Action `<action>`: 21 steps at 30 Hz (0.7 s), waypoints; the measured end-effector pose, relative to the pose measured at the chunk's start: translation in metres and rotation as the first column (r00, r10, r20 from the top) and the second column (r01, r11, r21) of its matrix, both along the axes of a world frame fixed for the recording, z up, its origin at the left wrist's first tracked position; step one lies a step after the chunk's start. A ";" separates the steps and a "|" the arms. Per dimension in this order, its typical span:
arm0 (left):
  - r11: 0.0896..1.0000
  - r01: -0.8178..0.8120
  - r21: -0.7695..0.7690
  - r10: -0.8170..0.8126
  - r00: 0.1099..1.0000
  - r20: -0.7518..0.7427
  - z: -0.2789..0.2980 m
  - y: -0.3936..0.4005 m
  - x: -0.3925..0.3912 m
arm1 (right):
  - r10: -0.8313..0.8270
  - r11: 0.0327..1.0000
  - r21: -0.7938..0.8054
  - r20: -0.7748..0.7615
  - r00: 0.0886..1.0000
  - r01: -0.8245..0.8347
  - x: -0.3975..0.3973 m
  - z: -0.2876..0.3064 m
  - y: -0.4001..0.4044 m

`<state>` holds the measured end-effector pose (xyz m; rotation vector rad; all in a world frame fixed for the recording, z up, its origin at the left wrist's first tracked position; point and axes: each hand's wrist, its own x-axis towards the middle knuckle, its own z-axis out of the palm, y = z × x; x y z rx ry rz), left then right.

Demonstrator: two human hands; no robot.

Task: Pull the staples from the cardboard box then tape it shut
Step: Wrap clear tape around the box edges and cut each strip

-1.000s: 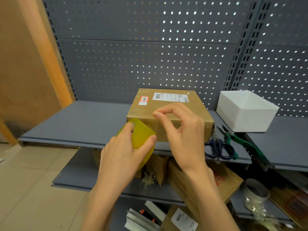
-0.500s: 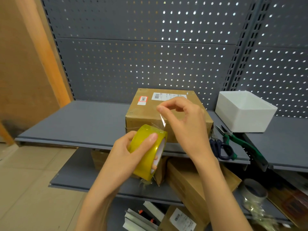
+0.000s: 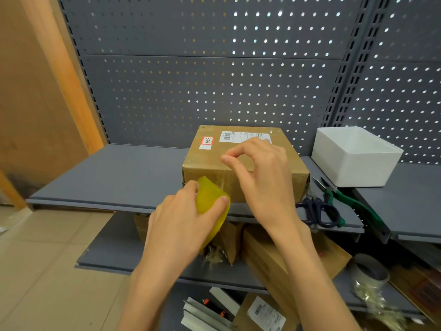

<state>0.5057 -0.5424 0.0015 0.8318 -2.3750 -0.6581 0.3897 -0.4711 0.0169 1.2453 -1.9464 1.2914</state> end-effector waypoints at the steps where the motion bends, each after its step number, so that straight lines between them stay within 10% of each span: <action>1: 1.000 0.000 -0.011 0.000 1.000 0.009 0.000 0.000 0.000 | -0.005 1.000 0.001 -0.011 1.000 0.005 0.000 -0.001 0.000; 15: 0.955 0.086 0.283 -0.061 0.993 -0.096 -0.010 -0.004 0.002 | 0.058 0.994 -0.089 0.018 0.998 -0.056 0.001 0.016 0.001; 21: 0.692 0.307 0.653 -0.119 0.941 -0.317 -0.005 0.004 0.003 | 0.086 0.991 -0.111 0.086 0.993 -0.077 0.000 0.019 0.001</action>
